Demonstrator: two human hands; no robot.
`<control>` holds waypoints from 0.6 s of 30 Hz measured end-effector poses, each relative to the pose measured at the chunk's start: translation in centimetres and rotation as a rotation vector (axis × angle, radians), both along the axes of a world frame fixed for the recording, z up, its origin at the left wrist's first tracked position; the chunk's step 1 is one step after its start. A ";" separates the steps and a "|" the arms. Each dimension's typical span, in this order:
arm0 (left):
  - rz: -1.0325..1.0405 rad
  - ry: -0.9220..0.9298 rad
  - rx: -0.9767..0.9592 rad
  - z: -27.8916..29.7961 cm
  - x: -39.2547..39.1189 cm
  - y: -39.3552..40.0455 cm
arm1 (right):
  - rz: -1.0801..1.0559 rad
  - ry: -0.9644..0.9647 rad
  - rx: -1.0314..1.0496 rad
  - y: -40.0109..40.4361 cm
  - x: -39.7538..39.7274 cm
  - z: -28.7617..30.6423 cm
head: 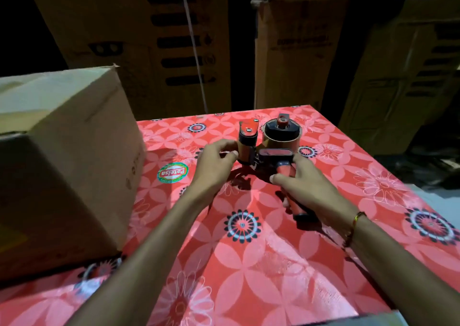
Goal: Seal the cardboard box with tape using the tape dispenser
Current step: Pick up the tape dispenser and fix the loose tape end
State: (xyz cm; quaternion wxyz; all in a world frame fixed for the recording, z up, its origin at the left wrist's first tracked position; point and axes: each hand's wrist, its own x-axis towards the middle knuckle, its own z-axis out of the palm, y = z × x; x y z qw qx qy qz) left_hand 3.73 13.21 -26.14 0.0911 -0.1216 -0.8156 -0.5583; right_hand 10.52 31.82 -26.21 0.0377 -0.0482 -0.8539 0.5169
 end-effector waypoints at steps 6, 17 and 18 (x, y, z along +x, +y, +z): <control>-0.022 -0.274 0.080 -0.4 -0.9 1.8 | -0.033 -0.109 0.156 2.0 -0.6 1.2; 0.004 -0.516 0.055 2.2 0.2 4.5 | -0.055 -0.236 0.186 2.8 -0.7 1.6; -0.002 -0.539 0.047 2.4 0.4 4.4 | -0.053 -0.257 0.192 2.7 -0.6 1.8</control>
